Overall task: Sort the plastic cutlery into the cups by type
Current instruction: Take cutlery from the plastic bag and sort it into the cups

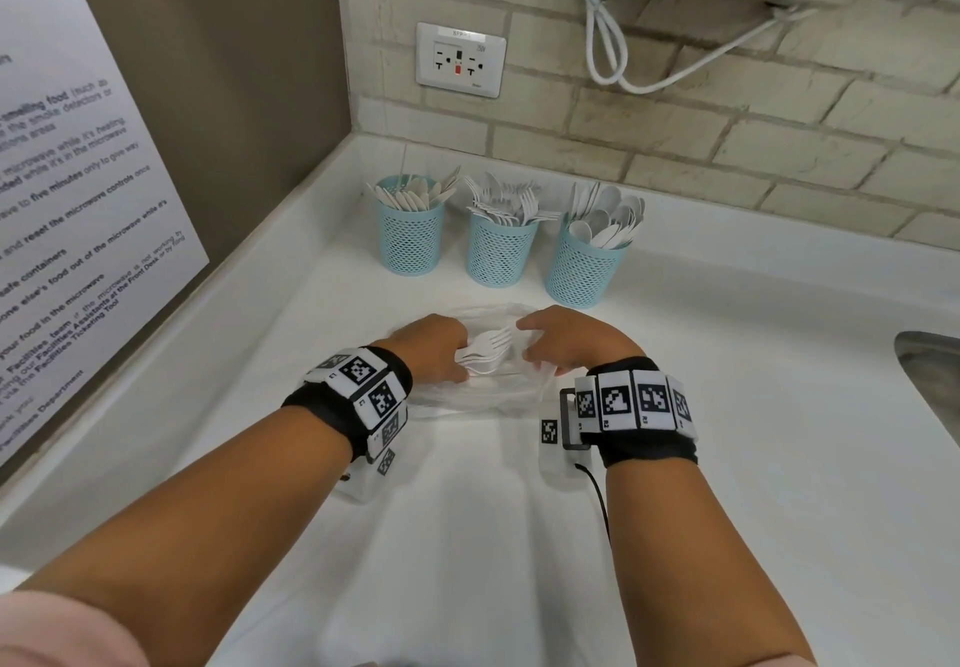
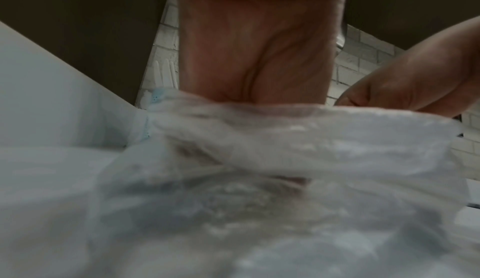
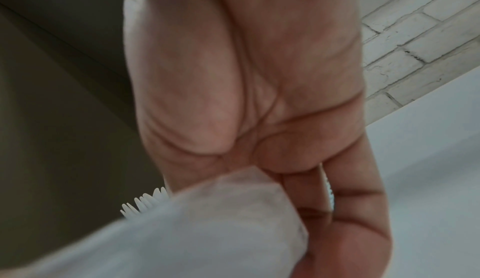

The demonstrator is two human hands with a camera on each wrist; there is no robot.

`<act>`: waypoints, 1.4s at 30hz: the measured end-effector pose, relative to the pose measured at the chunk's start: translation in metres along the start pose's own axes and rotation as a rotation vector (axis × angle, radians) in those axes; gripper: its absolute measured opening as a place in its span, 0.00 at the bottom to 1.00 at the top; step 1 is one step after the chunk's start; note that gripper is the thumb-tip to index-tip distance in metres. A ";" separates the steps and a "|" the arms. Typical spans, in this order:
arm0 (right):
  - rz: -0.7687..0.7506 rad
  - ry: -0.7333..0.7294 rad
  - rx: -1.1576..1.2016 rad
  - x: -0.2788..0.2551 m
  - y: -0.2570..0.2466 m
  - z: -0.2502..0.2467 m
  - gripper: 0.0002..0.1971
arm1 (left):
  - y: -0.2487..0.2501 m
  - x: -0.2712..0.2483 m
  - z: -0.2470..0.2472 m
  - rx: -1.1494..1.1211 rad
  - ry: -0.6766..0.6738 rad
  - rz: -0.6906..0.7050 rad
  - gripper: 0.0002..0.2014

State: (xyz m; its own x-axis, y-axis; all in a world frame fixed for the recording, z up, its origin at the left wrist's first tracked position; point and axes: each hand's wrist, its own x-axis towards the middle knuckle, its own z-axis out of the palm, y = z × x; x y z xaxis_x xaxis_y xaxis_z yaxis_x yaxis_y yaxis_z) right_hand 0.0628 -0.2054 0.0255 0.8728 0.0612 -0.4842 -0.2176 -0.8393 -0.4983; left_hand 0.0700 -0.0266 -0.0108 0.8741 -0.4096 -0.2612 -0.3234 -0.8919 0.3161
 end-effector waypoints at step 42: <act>-0.230 0.308 -0.104 -0.002 -0.015 -0.024 0.24 | -0.010 0.003 -0.019 -0.909 0.144 0.005 0.12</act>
State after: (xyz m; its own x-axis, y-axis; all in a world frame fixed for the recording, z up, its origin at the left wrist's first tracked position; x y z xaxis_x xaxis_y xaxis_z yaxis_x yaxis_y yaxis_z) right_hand 0.0745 -0.2059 0.0511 0.9873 0.1020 -0.1221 0.0303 -0.8740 -0.4850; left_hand 0.0832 -0.0154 0.0025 0.9300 -0.3305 -0.1610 0.0287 -0.3715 0.9280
